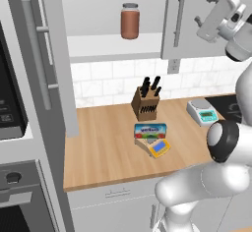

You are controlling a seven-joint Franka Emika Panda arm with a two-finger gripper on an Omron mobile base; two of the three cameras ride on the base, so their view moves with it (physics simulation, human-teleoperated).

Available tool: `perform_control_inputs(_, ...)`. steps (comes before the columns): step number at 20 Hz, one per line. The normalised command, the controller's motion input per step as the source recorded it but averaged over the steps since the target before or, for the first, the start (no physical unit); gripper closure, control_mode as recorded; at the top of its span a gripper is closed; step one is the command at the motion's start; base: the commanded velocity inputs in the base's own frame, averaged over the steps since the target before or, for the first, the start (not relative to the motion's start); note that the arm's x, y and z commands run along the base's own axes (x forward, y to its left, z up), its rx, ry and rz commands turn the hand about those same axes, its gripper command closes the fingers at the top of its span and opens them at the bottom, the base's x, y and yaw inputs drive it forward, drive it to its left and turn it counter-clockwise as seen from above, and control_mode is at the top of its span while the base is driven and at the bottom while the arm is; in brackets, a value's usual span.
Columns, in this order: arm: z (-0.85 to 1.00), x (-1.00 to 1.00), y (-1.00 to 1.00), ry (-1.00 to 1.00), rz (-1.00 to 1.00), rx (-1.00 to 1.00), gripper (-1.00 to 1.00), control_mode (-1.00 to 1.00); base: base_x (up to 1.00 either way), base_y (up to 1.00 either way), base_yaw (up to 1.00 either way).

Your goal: Pick the boxed food and place it on the digital scale for weighing, and close the cabinet.

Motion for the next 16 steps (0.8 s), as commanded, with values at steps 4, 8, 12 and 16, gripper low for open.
perform_control_inputs(4, -0.26, 0.70, 0.03, -0.01, -0.21, 0.00, -1.00, -1.00, 0.00, 0.00, 0.00)
perform_control_inputs(8, -0.03, -0.66, 0.00, -0.19, -0.06, 0.02, -1.00, -1.00, 0.00, 0.00, 0.00)
perform_control_inputs(12, -0.01, -1.00, 0.00, -0.24, -0.01, 0.06, -1.00, -1.00, 0.00, 0.00, 0.00)
perform_control_inputs(16, 0.21, -1.00, 0.00, -0.12, 0.00, 0.03, -1.00, -1.00, 0.00, 0.00, 0.00)
